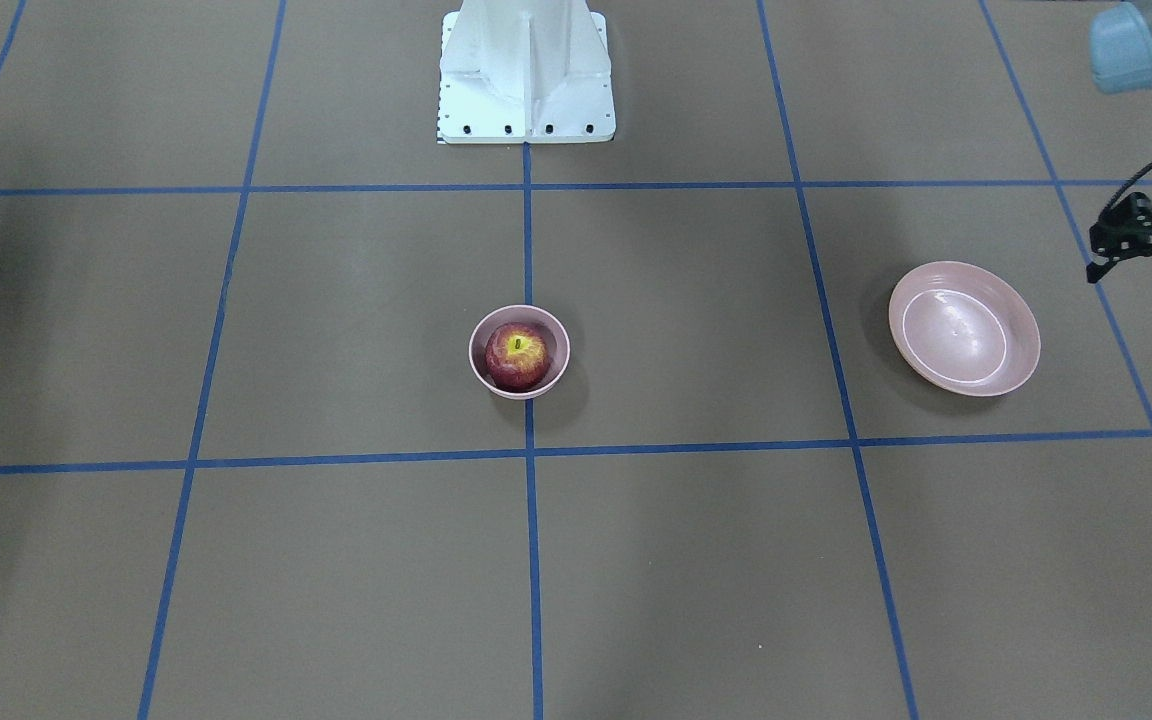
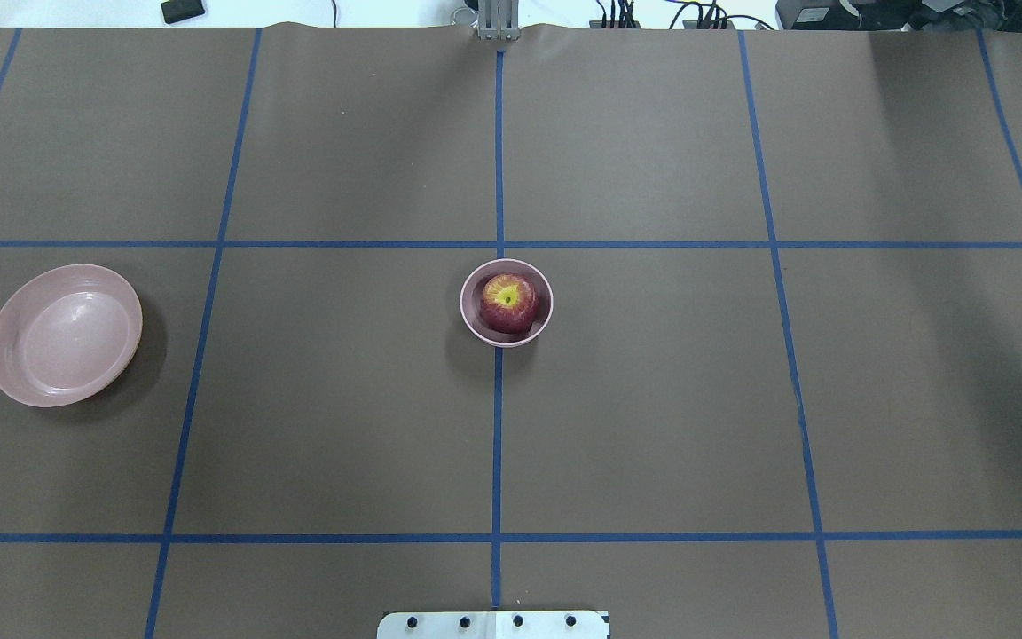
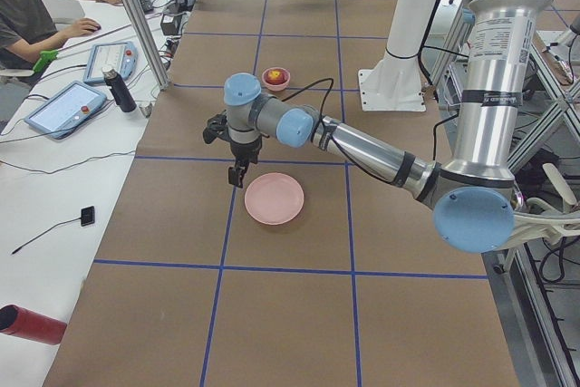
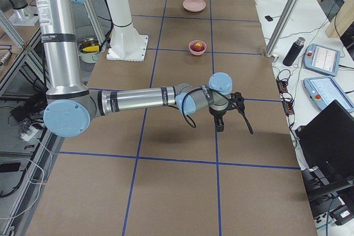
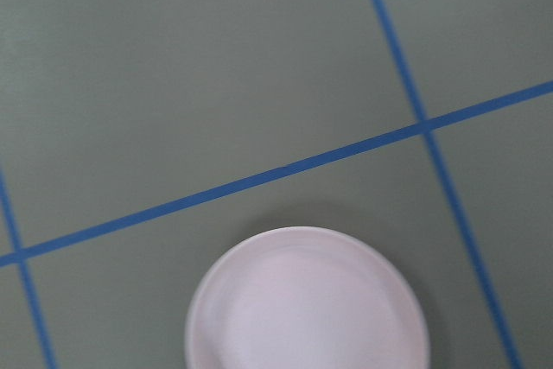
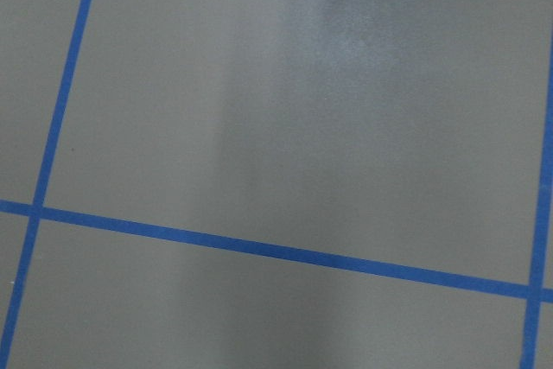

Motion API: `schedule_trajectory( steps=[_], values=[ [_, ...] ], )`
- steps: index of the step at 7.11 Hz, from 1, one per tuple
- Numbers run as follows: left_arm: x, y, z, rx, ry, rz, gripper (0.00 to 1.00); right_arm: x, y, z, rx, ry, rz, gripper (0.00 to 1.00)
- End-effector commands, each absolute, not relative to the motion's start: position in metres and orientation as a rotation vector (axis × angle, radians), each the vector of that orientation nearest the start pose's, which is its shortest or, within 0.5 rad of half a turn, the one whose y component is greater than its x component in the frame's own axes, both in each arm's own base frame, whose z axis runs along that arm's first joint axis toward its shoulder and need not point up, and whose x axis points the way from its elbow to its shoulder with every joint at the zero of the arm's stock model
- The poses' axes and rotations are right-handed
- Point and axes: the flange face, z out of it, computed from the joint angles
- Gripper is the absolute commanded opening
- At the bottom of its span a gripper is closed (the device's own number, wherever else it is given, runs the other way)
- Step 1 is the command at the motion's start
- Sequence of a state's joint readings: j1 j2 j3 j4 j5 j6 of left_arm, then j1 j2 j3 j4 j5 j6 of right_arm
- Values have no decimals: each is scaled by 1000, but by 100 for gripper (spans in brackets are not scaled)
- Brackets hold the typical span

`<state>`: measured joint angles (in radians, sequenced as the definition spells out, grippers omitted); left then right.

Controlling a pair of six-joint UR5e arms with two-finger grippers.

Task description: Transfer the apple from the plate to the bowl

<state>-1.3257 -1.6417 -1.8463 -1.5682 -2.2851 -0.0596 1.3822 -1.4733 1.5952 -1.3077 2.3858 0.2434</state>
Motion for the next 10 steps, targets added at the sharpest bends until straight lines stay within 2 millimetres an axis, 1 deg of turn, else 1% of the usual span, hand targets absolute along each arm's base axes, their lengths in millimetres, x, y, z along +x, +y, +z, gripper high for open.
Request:
schedule_trajectory(
  steps=[1, 2, 3, 4, 7, 8, 9, 10],
  values=[
    [22, -525, 526, 205, 763, 304, 97, -33, -549, 560, 177, -878, -114, 100],
    [21, -521, 529, 203, 765, 302, 97, -31, -542, 556, 193, -867, -111, 100],
    [21, -521, 527, 203, 765, 295, 97, -30, -540, 558, 190, -865, -109, 100],
    [21, -521, 529, 195, 766, 283, 97, -29, -535, 560, 191, -856, -107, 100],
    [21, -521, 529, 194, 768, 278, 98, -30, -534, 564, 183, -859, -105, 100],
    [21, -521, 529, 193, 768, 277, 98, -30, -535, 563, 188, -859, -108, 100],
    [22, -521, 528, 191, 770, 268, 98, -30, -535, 557, 196, -865, -112, 100],
    [22, -521, 524, 193, 771, 259, 98, -32, -538, 559, 189, -863, -111, 100]
  ],
)
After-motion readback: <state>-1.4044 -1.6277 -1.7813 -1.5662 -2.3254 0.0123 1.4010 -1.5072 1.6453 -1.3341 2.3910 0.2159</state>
